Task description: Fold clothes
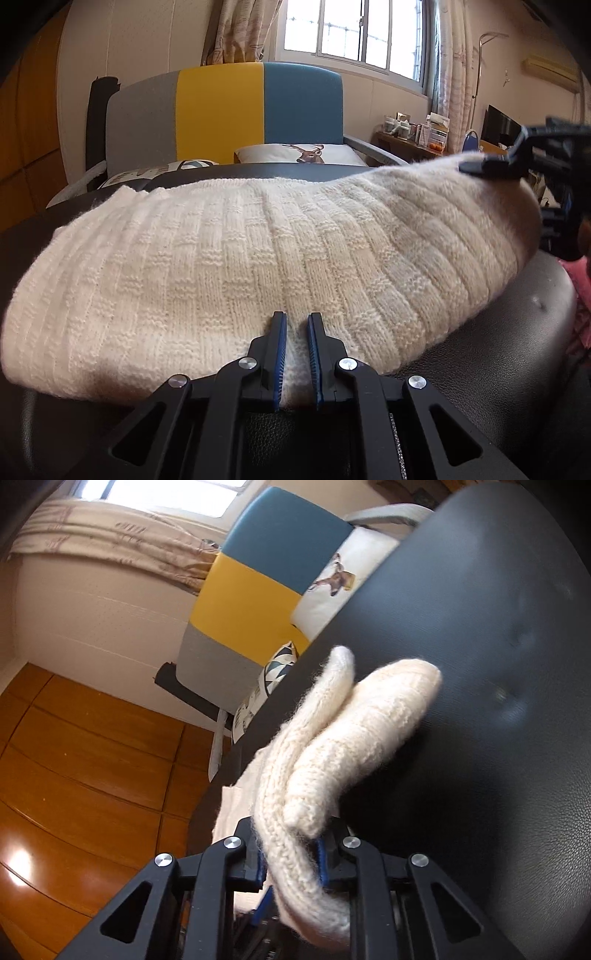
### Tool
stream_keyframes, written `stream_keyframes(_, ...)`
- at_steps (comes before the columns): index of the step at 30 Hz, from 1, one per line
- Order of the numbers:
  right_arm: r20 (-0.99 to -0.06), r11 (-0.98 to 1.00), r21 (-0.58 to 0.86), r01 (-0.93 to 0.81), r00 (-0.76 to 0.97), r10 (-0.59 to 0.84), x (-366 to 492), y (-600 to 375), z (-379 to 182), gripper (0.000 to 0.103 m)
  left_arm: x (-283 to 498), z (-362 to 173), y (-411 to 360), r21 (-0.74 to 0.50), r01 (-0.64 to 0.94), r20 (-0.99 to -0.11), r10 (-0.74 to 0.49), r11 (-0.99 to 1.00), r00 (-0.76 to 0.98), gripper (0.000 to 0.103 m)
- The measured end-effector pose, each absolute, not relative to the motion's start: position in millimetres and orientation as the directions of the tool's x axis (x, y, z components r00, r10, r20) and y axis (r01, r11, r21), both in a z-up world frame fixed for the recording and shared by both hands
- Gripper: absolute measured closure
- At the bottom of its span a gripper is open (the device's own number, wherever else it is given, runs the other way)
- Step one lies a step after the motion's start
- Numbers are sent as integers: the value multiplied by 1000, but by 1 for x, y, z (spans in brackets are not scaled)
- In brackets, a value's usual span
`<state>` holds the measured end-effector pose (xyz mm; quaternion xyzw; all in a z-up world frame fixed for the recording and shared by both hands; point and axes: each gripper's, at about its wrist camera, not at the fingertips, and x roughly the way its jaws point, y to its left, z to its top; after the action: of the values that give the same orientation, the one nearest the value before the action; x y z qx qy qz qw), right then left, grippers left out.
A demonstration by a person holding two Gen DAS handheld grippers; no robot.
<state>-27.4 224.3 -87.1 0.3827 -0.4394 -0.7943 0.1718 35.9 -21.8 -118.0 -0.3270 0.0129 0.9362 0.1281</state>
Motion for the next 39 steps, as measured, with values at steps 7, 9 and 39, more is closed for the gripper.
stream_keyframes(7, -483, -590, 804, -73, -658, -577, -29, 205, -58, 85, 42, -96, -38, -74, -297, -619, 277, -952, -734, 89)
stream_keyframes(9, -490, -604, 794, -65, -656, -574, -28, 201, -48, 85, 40, -82, -62, -86, -250, -596, 251, -964, -763, 88)
stream_keyframes(39, -718, -790, 528, 312, -334, -611, -93, -127, -48, 88, 11, -112, -224, -283, -35, -566, 196, -959, -800, 69)
